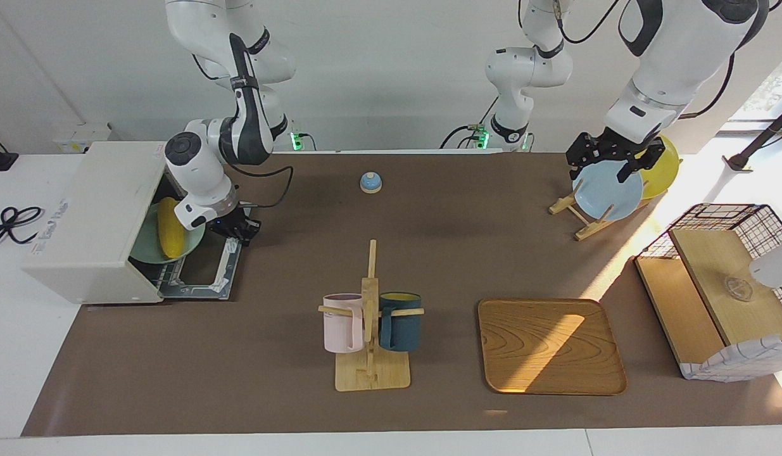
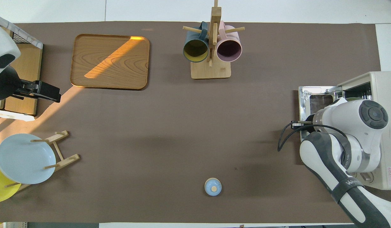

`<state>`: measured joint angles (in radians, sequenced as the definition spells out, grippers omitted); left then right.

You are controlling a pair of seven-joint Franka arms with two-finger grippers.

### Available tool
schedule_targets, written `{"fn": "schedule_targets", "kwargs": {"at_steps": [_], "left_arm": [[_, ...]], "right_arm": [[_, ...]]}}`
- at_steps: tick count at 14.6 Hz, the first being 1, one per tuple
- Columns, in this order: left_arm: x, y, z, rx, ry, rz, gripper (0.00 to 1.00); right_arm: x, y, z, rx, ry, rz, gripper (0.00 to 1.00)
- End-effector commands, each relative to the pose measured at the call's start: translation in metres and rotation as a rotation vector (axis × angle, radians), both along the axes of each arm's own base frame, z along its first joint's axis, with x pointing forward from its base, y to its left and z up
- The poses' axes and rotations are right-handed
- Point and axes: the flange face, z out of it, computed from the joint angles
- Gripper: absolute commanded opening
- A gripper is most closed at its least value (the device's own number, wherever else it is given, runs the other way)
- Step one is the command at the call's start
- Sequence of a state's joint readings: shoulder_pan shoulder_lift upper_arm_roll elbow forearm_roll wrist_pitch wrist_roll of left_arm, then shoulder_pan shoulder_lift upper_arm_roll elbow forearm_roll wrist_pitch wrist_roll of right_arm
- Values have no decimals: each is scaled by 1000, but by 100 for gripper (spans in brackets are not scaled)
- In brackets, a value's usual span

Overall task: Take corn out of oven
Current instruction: 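Insert the right gripper into the oven and grasp the green plate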

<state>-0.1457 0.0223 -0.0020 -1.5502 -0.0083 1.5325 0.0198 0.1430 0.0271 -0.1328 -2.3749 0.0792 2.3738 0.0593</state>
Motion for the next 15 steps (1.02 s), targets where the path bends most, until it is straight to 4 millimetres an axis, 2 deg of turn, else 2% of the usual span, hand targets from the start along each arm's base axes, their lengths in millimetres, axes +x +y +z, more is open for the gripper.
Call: {"fn": "schedule_targets", "kwargs": {"at_steps": [1,3,4,6,7,8,11,13,15], "left_arm": [[-7,4,2,7,2,-3,100],[-7,4,2,7,2,-3,100],[-6,4,2,7,0,-3,100],[-7,4,2,7,2,-3,100],[-7,4,1,7,5,-3,100],[-7,4,2,7,2,-3,100],[-7,4,1,7,5,-3,100],[-7,4,2,7,2,-3,100],[-6,4,2,7,0,-3,100]], "right_arm": [[19,26,39,28,14,22,0],[33,19,75,22,58,24,0],[34,14,86,19,81,23,0],[30,-11,93,-21,104,9,18],[29,-25,94,-38,105,2,45],[28,-37,94,-47,104,-7,54],[23,-51,87,-61,106,15,55],[14,-55,78,-59,82,42,52],[7,-67,66,-75,62,147,47]]}}
